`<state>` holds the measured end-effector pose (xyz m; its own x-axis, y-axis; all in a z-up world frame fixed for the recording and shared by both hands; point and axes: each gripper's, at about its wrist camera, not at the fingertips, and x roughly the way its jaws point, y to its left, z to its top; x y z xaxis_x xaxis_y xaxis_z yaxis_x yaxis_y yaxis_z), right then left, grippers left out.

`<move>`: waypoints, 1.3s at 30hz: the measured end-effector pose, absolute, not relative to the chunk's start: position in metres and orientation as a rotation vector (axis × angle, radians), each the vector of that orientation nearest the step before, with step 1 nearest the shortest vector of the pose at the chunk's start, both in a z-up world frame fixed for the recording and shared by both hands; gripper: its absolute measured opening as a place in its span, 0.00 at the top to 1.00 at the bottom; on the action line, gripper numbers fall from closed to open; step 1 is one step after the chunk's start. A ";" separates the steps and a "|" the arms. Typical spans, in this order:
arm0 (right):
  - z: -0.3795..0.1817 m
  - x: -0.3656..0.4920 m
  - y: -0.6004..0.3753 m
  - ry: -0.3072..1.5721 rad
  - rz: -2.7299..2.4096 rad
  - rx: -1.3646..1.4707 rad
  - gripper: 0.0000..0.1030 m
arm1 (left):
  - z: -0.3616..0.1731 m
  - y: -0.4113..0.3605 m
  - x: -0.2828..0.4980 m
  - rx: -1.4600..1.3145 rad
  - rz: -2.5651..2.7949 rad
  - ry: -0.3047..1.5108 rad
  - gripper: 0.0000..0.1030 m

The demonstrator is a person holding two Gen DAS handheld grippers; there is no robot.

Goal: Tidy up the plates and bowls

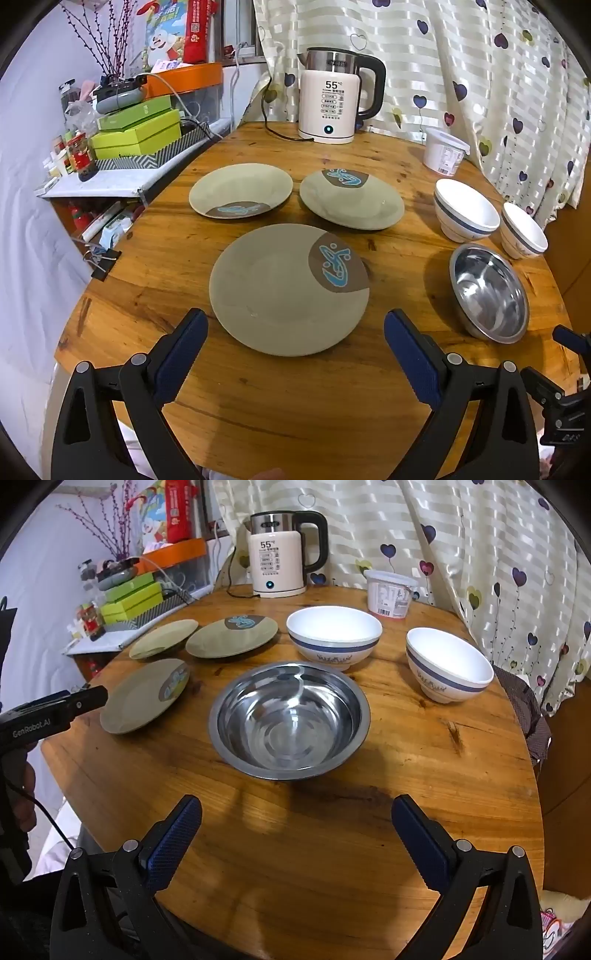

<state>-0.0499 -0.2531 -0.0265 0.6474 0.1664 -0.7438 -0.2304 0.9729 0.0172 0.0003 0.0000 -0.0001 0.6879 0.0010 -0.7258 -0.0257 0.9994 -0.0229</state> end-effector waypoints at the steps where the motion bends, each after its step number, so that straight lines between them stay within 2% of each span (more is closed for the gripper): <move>1: -0.027 -0.050 -0.253 0.837 0.226 -0.080 0.00 | 0.000 0.000 0.000 -0.033 0.015 0.812 0.06; 39: -0.022 -0.051 -0.248 0.820 0.231 -0.082 0.00 | 0.000 -0.001 -0.005 -0.009 0.006 0.823 0.06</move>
<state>-0.0510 -0.2481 -0.0221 0.6584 0.1724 -0.7326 -0.2356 0.9717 0.0170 -0.0050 -0.0006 0.0002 0.6800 0.0019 -0.7332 -0.0085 0.9999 -0.0053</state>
